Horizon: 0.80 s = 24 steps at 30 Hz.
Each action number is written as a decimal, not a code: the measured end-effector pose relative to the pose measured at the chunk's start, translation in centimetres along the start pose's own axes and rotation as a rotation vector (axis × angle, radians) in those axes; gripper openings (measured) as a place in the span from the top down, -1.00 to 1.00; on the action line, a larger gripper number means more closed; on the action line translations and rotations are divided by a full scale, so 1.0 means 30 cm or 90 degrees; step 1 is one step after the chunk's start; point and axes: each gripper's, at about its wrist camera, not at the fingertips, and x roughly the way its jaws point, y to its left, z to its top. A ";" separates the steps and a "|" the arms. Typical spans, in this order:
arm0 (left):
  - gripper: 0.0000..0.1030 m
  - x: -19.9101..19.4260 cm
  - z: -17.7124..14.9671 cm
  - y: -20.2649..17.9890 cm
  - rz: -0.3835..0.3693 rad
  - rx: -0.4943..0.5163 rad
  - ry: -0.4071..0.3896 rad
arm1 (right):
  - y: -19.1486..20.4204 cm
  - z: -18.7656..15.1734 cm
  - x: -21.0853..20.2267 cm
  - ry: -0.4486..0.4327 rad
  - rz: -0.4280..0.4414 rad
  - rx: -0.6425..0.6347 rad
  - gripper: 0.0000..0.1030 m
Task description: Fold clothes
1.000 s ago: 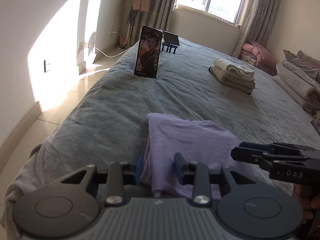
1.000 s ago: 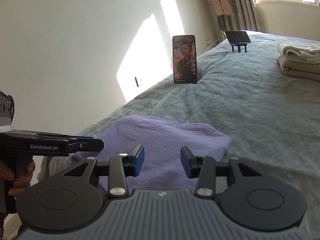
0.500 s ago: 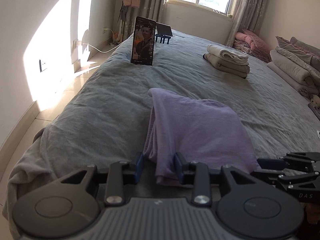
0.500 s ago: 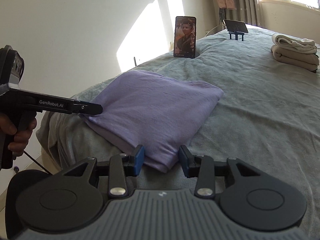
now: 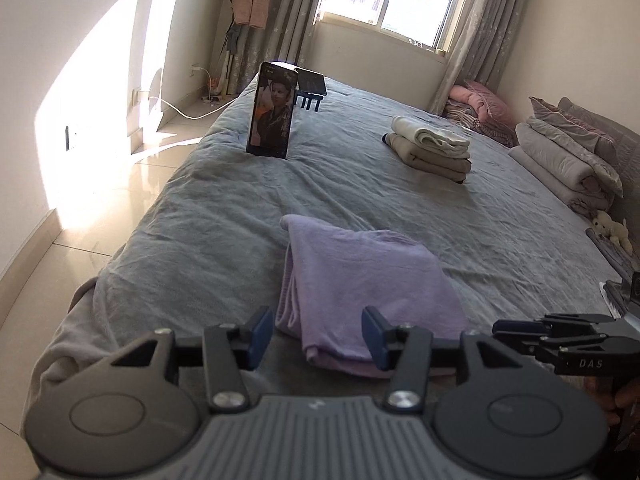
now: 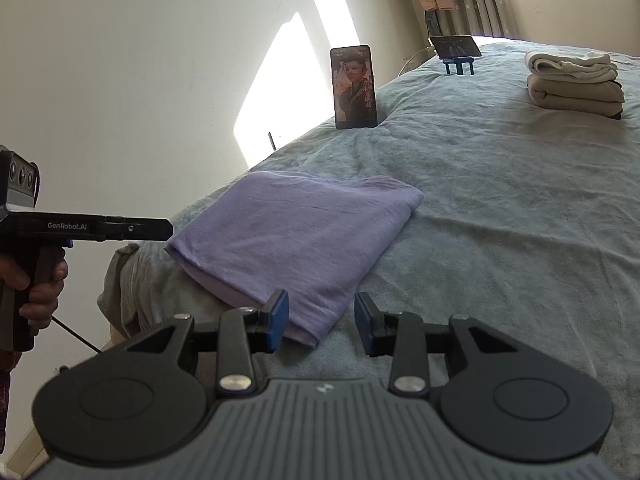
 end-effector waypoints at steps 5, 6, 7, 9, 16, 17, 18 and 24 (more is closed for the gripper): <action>0.02 0.055 0.061 -0.055 -0.029 0.037 -0.026 | 0.017 0.073 0.057 -0.024 0.012 -0.020 0.27; 0.02 0.074 0.073 -0.064 -0.035 0.045 -0.032 | 0.023 0.087 0.074 -0.030 0.011 -0.026 0.28; 0.02 0.096 0.085 -0.073 -0.042 0.054 -0.038 | 0.031 0.099 0.094 -0.035 0.007 -0.035 0.26; 0.02 0.149 0.102 -0.086 -0.050 0.071 -0.041 | 0.041 0.119 0.138 -0.039 -0.002 -0.049 0.25; 0.02 0.249 0.090 -0.046 -0.043 0.083 -0.009 | -0.004 0.105 0.236 -0.002 -0.034 -0.036 0.23; 0.02 0.241 0.083 -0.031 -0.038 0.079 -0.005 | -0.013 0.094 0.227 0.000 -0.036 -0.038 0.23; 0.02 0.233 0.075 -0.017 -0.033 0.074 -0.001 | -0.022 0.083 0.214 -0.001 -0.037 -0.040 0.23; -0.10 0.180 0.030 0.072 -0.005 0.047 0.024 | -0.095 0.048 0.120 0.019 -0.036 0.005 0.14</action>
